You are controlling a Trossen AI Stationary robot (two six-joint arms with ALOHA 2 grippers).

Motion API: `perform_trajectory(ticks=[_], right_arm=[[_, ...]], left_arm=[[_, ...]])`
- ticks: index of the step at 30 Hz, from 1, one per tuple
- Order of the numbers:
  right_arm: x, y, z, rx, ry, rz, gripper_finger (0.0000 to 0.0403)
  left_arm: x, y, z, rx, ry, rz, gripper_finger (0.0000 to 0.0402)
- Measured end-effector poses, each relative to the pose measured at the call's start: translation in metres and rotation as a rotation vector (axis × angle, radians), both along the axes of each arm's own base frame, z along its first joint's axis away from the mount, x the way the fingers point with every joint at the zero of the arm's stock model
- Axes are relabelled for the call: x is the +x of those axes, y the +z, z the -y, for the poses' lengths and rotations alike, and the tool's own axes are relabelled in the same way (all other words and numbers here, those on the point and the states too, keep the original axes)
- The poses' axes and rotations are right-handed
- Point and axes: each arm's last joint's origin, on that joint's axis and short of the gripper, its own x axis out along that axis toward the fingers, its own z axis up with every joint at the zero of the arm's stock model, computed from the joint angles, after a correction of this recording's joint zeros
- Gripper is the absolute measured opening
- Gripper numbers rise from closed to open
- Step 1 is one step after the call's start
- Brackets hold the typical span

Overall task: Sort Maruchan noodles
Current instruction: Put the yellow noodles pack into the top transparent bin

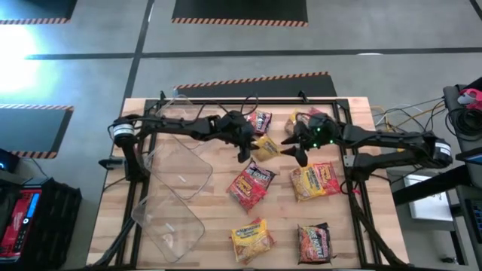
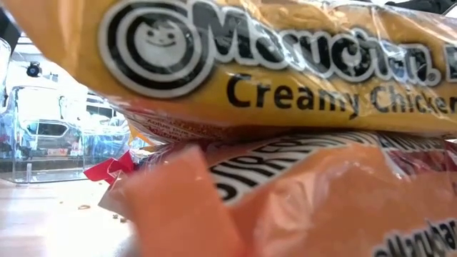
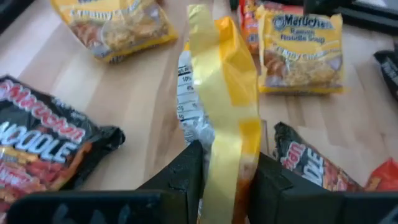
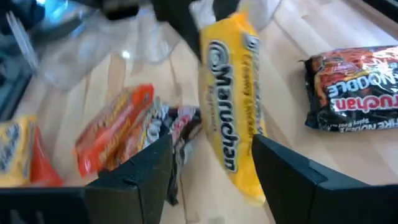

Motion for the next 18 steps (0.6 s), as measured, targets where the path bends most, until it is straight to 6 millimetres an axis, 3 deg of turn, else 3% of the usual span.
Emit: perform_trajectory(ticks=[8, 18], right_arm=[[0.004, -0.008, 0.004, -0.089, -0.047, -0.052, 0.0215], [0.019, -0.036, 0.01, -0.074, -0.03, -0.156, 0.0214]], left_arm=[[0.002, 0.002, 0.0, 0.006, -0.004, 0.03, 0.0075], [-0.004, -0.01, 0.002, -0.011, -0.001, -0.007, 0.0075]])
